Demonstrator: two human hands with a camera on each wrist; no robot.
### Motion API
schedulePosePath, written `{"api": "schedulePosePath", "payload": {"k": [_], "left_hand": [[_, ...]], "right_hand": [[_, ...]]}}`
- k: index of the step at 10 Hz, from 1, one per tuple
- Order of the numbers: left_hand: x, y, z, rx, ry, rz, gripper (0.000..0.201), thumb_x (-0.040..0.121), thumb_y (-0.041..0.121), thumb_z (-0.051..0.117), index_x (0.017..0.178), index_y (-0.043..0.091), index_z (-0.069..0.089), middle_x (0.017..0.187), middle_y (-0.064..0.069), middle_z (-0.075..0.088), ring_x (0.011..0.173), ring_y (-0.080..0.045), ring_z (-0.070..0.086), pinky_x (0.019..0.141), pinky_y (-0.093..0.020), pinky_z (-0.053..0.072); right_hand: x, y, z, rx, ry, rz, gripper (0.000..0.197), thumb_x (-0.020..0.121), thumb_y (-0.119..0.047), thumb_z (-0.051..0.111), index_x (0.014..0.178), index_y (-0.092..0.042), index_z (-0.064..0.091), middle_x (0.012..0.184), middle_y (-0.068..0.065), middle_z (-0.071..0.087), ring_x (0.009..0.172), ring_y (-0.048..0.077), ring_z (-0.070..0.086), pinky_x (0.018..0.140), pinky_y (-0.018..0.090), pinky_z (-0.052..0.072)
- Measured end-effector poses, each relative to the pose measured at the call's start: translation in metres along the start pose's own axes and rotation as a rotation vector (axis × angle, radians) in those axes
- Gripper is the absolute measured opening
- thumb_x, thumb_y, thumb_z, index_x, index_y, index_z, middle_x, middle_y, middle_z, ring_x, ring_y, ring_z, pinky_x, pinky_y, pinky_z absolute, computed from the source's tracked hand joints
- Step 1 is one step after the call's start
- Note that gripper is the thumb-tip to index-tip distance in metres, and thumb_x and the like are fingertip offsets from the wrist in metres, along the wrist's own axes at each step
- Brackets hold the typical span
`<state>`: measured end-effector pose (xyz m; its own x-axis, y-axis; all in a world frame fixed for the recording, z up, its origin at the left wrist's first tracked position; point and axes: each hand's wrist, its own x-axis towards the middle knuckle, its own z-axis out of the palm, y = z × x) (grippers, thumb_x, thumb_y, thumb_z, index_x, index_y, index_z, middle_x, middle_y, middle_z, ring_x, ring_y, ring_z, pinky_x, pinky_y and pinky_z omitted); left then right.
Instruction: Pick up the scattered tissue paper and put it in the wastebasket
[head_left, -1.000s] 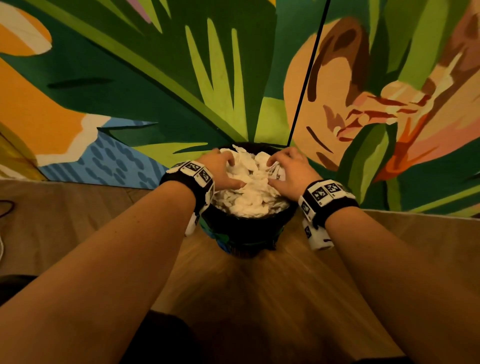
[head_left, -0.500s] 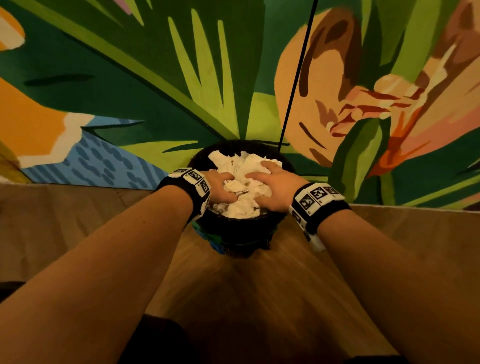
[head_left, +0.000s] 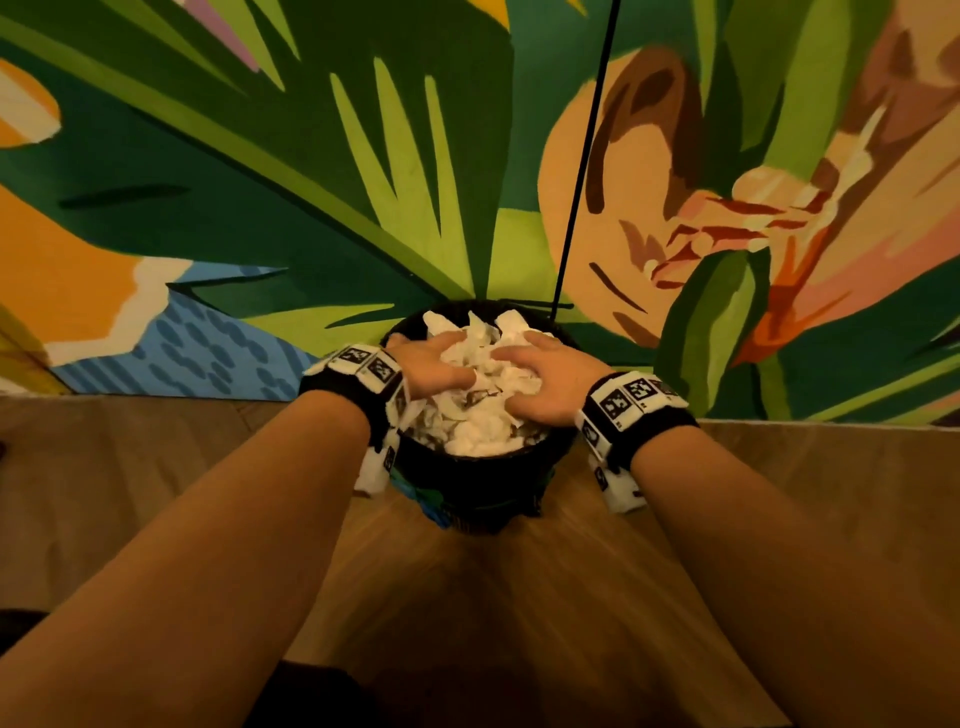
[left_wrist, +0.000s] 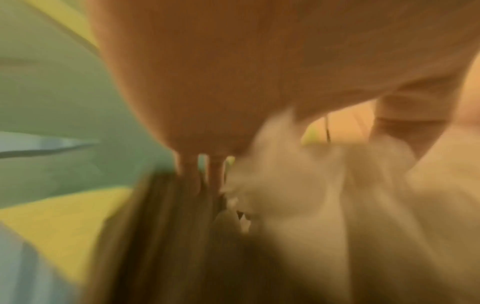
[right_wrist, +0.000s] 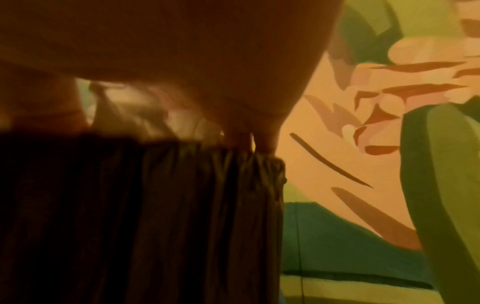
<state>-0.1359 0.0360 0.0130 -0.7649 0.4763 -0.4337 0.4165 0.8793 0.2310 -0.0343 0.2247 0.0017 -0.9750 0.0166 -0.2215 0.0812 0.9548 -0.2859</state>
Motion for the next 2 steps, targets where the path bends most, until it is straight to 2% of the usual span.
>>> {"api": "schedulePosePath", "payload": {"k": [1,2], "left_hand": [[-0.013,0.006,-0.026,-0.125,0.097,0.036,0.096,0.082,0.057,0.058,0.152,0.048,-0.008,0.162,-0.006,0.023,0.147,-0.038,0.015,0.117,-0.052,0.022],[-0.020,0.014,-0.045,-0.136,0.287,0.084,0.091,0.083,0.055,0.057,0.154,0.044,0.002,0.159,-0.009,0.027,0.143,-0.038,0.027,0.114,-0.052,0.029]], "right_hand": [[-0.011,0.001,-0.019,0.098,0.053,-0.020,0.082,0.075,-0.061,0.061,0.144,-0.058,0.018,0.164,-0.004,0.005,0.150,0.028,0.014,0.116,0.051,0.026],[-0.017,0.008,-0.033,0.214,0.201,-0.029,0.073,0.082,-0.063,0.059,0.146,-0.052,0.026,0.163,-0.007,0.013,0.147,0.019,0.022,0.117,0.038,0.025]]}}
